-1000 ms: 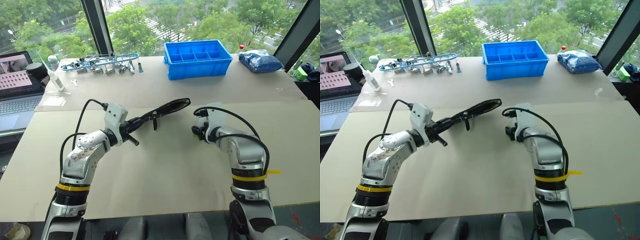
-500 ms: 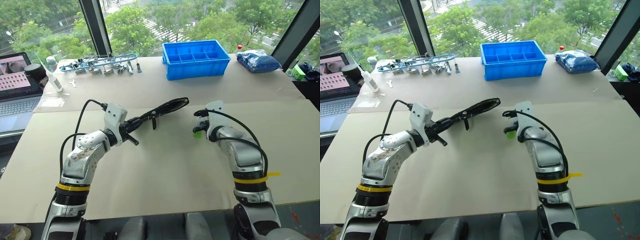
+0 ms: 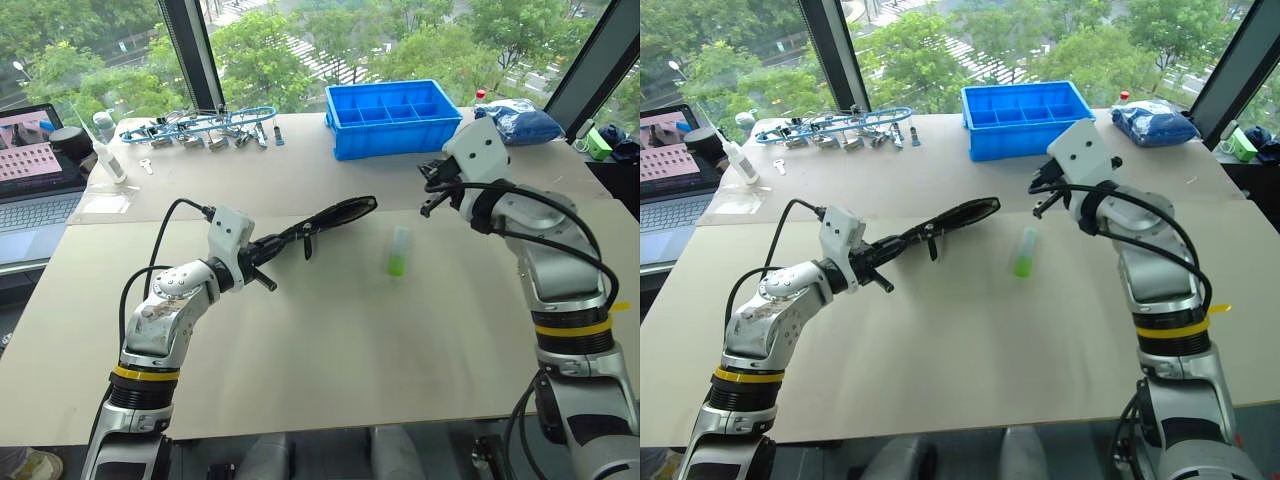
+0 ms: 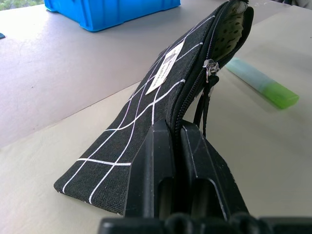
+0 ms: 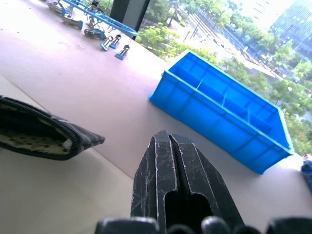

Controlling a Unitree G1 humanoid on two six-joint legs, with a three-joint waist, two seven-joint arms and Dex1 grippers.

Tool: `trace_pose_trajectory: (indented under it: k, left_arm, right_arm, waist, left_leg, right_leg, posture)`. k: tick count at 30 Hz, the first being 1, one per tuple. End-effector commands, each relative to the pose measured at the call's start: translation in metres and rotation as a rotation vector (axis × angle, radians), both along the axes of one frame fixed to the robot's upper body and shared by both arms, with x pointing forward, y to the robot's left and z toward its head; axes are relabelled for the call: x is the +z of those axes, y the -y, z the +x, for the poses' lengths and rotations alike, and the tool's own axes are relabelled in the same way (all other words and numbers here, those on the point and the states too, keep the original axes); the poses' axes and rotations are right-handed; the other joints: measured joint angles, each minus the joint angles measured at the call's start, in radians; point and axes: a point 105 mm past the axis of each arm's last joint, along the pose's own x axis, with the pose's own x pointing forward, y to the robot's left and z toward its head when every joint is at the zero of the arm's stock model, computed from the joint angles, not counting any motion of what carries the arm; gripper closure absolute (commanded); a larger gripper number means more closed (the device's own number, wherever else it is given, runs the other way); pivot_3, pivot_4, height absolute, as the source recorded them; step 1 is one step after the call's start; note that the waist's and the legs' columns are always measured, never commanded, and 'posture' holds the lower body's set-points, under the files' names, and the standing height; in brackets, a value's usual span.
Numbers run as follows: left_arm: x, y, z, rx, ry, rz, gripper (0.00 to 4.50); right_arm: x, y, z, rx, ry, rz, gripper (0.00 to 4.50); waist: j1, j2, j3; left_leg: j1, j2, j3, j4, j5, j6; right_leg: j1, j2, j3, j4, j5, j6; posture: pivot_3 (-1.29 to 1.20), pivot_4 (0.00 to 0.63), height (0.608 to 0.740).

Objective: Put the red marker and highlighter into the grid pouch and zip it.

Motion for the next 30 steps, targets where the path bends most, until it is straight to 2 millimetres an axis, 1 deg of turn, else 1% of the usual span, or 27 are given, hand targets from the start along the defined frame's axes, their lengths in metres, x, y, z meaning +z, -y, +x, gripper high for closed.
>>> trace_pose_trajectory:
  k: [1, 2, 4, 5, 6, 7, 8, 9, 10, 11, 12, 16, 20, 26, 30]
  left_arm:
    - [0.01, 0.003, 0.0, -0.011, 0.054, -0.004, 4.5]
    - [0.01, 0.003, 0.0, -0.011, 0.054, -0.006, 4.5]
    - [0.01, 0.003, -0.001, -0.007, 0.055, -0.008, 4.5]
    - [0.01, 0.002, -0.001, -0.006, 0.055, -0.009, 4.5]
    - [0.01, 0.002, -0.001, -0.005, 0.055, -0.009, 4.5]
    - [0.01, 0.002, -0.001, -0.005, 0.055, -0.009, 4.5]
    - [0.01, 0.003, -0.001, -0.005, 0.055, -0.01, 4.5]
    - [0.009, 0.003, -0.001, -0.005, 0.055, -0.011, 4.5]
    - [0.009, 0.003, -0.001, -0.005, 0.055, -0.013, 4.5]
    - [0.009, 0.003, -0.001, -0.005, 0.055, -0.013, 4.5]
    - [0.009, 0.004, -0.002, -0.006, 0.055, -0.014, 4.5]
    - [0.008, 0.004, -0.002, -0.008, 0.054, -0.016, 4.5]
    - [0.008, 0.004, -0.001, -0.006, 0.053, -0.018, 4.5]
    - [0.008, 0.004, -0.002, -0.003, 0.053, -0.023, 4.5]
    - [0.006, 0.003, -0.002, 0.01, 0.05, -0.026, 4.5]
  right_arm:
    - [-0.005, -0.015, -0.008, 0.023, -0.091, 0.111, 3.91]
    - [-0.011, -0.024, -0.013, 0.045, -0.127, 0.108, 3.75]
    - [-0.02, -0.03, -0.017, 0.028, -0.172, 0.134, 3.01]
    - [-0.025, -0.033, -0.02, 0.024, -0.195, 0.14, 2.77]
    - [-0.03, -0.033, -0.021, 0.007, -0.212, 0.146, 2.47]
    - [-0.037, -0.033, -0.022, -0.015, -0.244, 0.173, 2.04]
    - [-0.046, -0.033, -0.025, -0.026, -0.284, 0.181, 1.69]
    - [-0.053, -0.031, -0.025, -0.057, -0.312, 0.191, 1.4]
    - [-0.059, -0.027, -0.024, -0.1, -0.34, 0.219, 0.92]
    - [-0.066, -0.023, -0.023, -0.131, -0.37, 0.241, 0.71]
    - [-0.07, -0.02, -0.023, -0.147, -0.379, 0.236, 0.39]
    - [-0.086, -0.012, -0.023, -0.202, -0.407, 0.212, 0.39]
    - [-0.099, -0.017, -0.022, -0.218, -0.443, 0.231, 0.39]
    - [-0.125, -0.021, -0.02, -0.259, -0.521, 0.268, 0.39]
    - [-0.144, -0.02, -0.018, -0.292, -0.538, 0.22, 0.39]
  waist:
    - [-0.001, 0.0, 0.0]
    - [-0.003, 0.0, 0.0]
    - [-0.004, 0.0, 0.0]
    - [-0.003, 0.0, 0.0]
    - [0.0, 0.0, 0.0]
    - [0.001, 0.0, 0.0]
    - [0.003, 0.0, 0.0]
    - [0.008, 0.0, 0.0]
    - [0.009, 0.0, 0.0]
    - [0.01, 0.0, 0.0]
    - [0.011, 0.0, 0.0]
    - [0.014, 0.0, 0.0]
    - [0.01, 0.0, 0.0]
    - [0.003, 0.0, 0.0]
    - [0.0, 0.0, 0.0]
  left_leg:
    - [0.0, 0.0, 0.0, 0.0, 0.0, 0.0]
    - [0.0, 0.0, 0.0, 0.0, 0.0, 0.0]
    - [-0.001, 0.001, 0.0, 0.0, 0.0, 0.0]
    - [-0.001, 0.001, 0.0, 0.0, 0.0, 0.0]
    - [-0.001, 0.0, 0.0, 0.0, 0.0, 0.0]
    - [-0.002, 0.0, 0.0, 0.0, 0.0, 0.0]
    - [-0.002, 0.0, 0.0, 0.001, 0.0, 0.0]
    - [-0.001, 0.0, 0.0, 0.001, 0.0, 0.0]
    - [-0.001, 0.0, 0.0, 0.001, 0.0, 0.0]
    - [-0.001, 0.0, 0.0, 0.001, 0.0, 0.0]
    - [-0.001, 0.0, 0.0, 0.001, 0.0, 0.0]
    - [-0.001, 0.0, 0.0, 0.0, 0.0, 0.0]
    - [-0.001, 0.0, 0.0, 0.0, 0.0, 0.0]
    - [-0.001, 0.0, 0.0, 0.0, 0.0, 0.0]
    - [0.0, 0.0, 0.0, 0.0, 0.0, 0.0]
  right_leg:
    - [0.0, 0.0, 0.0, 0.0, 0.0, 0.0]
    - [0.0, 0.0, 0.0, 0.0, 0.0, 0.0]
    - [-0.002, 0.0, 0.0, 0.0, 0.0, 0.0]
    - [-0.002, 0.0, 0.0, 0.001, 0.0, 0.0]
    - [-0.002, 0.0, 0.0, 0.001, 0.0, 0.0]
    - [-0.002, 0.0, 0.0, 0.001, 0.0, 0.0]
    - [-0.002, 0.0, 0.0, 0.0, 0.0, 0.0]
    - [-0.002, 0.0, 0.0, 0.001, 0.0, 0.0]
    - [-0.001, 0.0, 0.0, 0.001, 0.0, 0.0]
    - [-0.002, 0.0, 0.0, 0.001, 0.0, 0.0]
    - [-0.002, 0.0, 0.0, 0.001, 0.0, 0.0]
    - [-0.002, 0.0, 0.0, 0.001, 0.0, 0.0]
    - [-0.002, 0.0, 0.0, 0.001, 0.0, 0.0]
    - [-0.002, 0.0, 0.0, 0.001, 0.0, 0.0]
    - [0.0, 0.0, 0.0, 0.001, 0.0, 0.0]
  posture:
    - [0.0, 0.15, 0.74]
    - [0.0, 0.15, 0.74]
    - [0.0, 0.15, 0.74]
    - [0.0, 0.15, 0.74]
    - [0.0, 0.15, 0.74]
    - [0.0, 0.15, 0.74]
    - [0.0, 0.15, 0.74]
    - [0.0, 0.15, 0.74]
    - [0.0, 0.15, 0.74]
    - [0.0, 0.15, 0.74]
    - [0.0, 0.15, 0.74]
    - [0.0, 0.15, 0.74]
    - [0.0, 0.15, 0.74]
    - [0.0, 0.15, 0.74]
    - [0.0, 0.15, 0.74]
